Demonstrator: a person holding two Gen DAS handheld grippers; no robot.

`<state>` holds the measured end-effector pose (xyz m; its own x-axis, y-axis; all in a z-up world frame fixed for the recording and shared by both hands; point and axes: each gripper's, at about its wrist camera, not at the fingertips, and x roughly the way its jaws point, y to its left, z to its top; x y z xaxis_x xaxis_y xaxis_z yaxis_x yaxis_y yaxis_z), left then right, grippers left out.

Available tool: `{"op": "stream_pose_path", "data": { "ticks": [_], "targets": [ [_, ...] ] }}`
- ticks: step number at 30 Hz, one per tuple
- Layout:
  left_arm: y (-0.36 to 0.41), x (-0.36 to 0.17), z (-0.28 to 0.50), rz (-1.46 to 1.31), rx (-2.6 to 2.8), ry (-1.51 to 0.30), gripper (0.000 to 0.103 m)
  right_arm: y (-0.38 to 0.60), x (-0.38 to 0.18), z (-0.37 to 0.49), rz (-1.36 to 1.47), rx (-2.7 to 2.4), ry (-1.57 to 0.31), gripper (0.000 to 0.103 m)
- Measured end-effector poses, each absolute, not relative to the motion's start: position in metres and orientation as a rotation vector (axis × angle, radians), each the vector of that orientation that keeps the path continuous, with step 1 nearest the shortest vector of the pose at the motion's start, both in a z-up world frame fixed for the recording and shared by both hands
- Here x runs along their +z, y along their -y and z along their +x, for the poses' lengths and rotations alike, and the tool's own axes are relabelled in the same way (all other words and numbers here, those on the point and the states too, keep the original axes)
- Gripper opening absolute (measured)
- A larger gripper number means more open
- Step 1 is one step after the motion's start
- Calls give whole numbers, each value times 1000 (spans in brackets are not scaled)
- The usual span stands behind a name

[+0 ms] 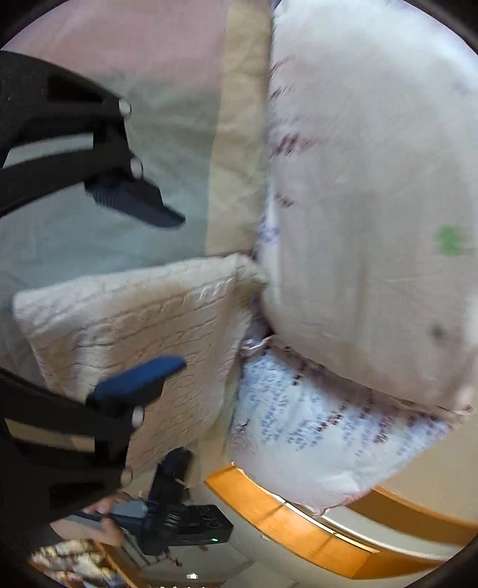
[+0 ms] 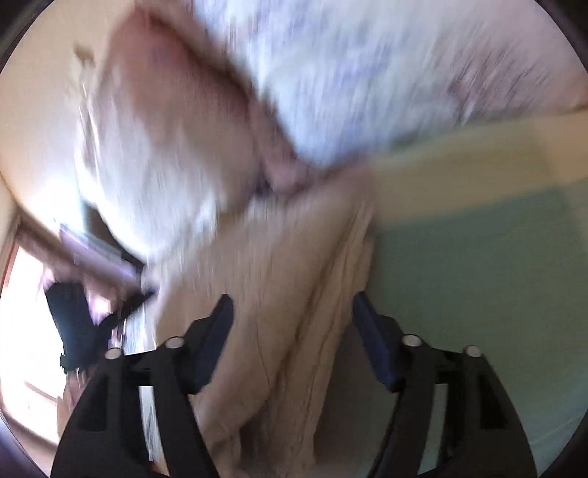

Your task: Fold small clothes

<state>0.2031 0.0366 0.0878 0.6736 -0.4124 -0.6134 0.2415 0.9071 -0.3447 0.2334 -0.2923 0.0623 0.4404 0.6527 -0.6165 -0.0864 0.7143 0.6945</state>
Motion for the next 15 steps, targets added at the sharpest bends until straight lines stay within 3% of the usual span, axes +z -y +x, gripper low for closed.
{"op": "stream_pose_path", "data": {
  "ticks": [2,3,4,8,10,11,13,15],
  "targets": [
    [-40,90,189,-212,-353,-731,79,285,57,242,647,501,-1060,70],
    [-43,88,178,-199,-349,-734,83,276,52,246,624,502,-1079,39],
    [-36,88,174,-186,-343,-740,84,261,48,251,574,481,-1102,20],
    [-31,75,132,-120,-338,-778,90,274,35,272,602,342,-1096,12],
    [-22,69,120,-97,-328,-794,101,276,30,277,634,317,-1110,12],
    [-18,65,112,-75,-314,-792,101,273,35,275,622,321,-1102,14],
    [-13,60,101,-37,-308,-789,101,268,48,254,552,296,-1062,32],
    [-6,56,93,-1,-276,-800,101,266,66,218,471,238,-995,91]
  ]
}}
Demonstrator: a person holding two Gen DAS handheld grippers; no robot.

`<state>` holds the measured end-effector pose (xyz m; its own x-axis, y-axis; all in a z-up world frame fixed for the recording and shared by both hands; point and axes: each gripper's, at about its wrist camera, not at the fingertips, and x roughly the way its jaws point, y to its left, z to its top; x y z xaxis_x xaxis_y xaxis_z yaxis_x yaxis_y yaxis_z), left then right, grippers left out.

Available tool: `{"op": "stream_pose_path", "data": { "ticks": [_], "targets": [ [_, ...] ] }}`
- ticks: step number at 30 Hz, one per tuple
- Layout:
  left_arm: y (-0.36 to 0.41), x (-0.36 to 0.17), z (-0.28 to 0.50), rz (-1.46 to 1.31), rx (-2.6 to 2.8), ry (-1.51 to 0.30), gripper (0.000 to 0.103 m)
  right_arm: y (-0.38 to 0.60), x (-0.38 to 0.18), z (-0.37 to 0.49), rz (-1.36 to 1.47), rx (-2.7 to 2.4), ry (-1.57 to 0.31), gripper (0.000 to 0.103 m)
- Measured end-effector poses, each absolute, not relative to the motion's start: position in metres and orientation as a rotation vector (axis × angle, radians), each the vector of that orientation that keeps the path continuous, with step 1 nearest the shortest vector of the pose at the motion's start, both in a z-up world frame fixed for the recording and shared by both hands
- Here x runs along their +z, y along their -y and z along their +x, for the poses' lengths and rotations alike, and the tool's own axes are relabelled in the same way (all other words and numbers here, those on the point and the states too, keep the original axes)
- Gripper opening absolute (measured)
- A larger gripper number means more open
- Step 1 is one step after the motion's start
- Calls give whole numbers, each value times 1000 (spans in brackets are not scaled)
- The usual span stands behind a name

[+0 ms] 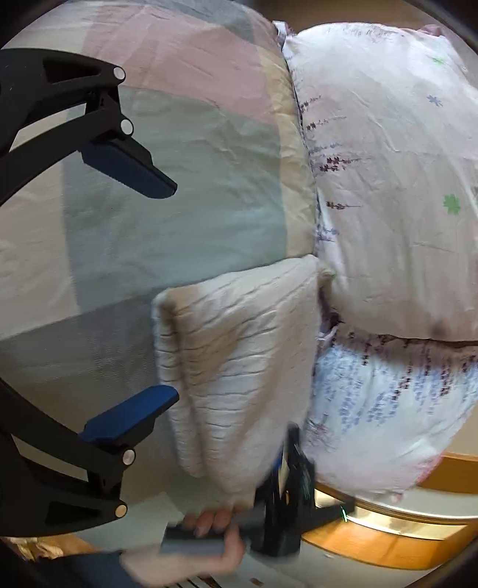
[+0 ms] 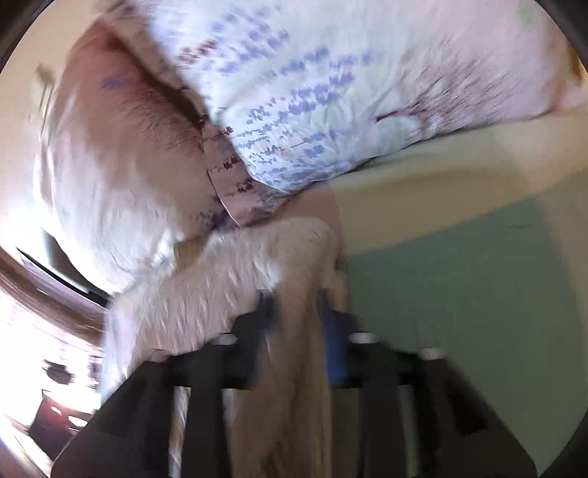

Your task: Fold small clothes

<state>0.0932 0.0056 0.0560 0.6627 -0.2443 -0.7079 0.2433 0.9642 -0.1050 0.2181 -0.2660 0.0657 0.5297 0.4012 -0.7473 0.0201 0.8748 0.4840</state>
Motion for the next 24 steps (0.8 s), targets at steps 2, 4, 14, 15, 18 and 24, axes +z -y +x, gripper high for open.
{"op": "stream_pose_path", "data": {
  "ticks": [2,4,14,15,18,24],
  "targets": [
    [3,50,91,35,-243,-833,101,264,82,174,394,228,-908,98],
    [10,44,93,58,-235,-850,101,253,88,152,286,159,-918,102],
    [25,18,104,110,-146,-956,101,210,60,105,51,166,-1081,102],
    [25,18,104,114,-144,-954,101,207,56,106,48,154,-1090,102],
    [22,18,103,103,-149,-958,101,196,57,101,-22,116,-1079,102],
    [21,18,103,106,-149,-959,101,196,56,100,-12,116,-1079,102]
  ]
}}
